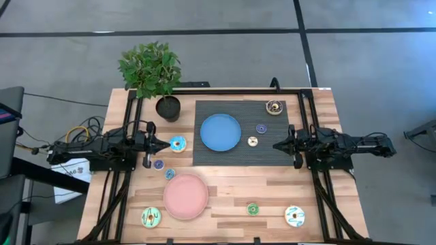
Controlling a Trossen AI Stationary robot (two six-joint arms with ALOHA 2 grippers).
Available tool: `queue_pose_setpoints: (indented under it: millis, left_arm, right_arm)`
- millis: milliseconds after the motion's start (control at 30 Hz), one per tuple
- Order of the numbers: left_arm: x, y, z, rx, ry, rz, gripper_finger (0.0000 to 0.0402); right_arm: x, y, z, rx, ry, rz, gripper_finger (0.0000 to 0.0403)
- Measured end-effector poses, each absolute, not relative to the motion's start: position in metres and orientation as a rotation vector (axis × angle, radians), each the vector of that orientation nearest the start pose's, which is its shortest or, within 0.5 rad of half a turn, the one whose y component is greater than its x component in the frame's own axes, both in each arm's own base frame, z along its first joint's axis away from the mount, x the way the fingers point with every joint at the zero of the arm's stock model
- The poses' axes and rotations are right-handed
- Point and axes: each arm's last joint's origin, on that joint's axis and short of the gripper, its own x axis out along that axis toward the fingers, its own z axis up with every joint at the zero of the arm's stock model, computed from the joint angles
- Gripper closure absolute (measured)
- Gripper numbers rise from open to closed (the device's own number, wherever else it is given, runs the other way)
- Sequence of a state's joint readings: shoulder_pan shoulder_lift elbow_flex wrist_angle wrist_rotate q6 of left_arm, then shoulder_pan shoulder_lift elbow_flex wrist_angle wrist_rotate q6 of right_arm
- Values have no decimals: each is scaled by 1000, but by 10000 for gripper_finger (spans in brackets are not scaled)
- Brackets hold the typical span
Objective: Pick & Place donuts
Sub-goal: Put the small violet donut on the blue plate
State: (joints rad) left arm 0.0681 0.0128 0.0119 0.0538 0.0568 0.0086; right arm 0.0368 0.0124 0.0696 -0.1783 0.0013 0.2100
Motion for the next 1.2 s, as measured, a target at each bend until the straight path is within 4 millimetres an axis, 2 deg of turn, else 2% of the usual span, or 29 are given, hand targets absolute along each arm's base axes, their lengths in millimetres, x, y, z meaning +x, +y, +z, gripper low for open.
queue_pose_setpoints:
  millis: [133,300,467,667,867,1033,1200]
  left_arm:
    - [97,6,176,100,12,33,402]
    - [98,8,192,107,76,108,402]
    - [105,10,220,-19,147,163,402]
    - [127,15,254,-226,268,331,402]
    - [158,18,282,-275,386,407,402]
    - [171,17,286,-465,619,469,402]
    - [162,8,272,-662,859,628,402]
  right_arm:
    - [93,3,169,207,125,23,403]
    - [93,3,169,207,125,23,403]
    - [93,3,169,207,125,23,403]
    - [93,3,169,207,125,23,403]
    - [93,3,169,207,124,23,403]
    - [93,3,169,207,125,23,403]
    - [93,3,169,207,125,23,403]
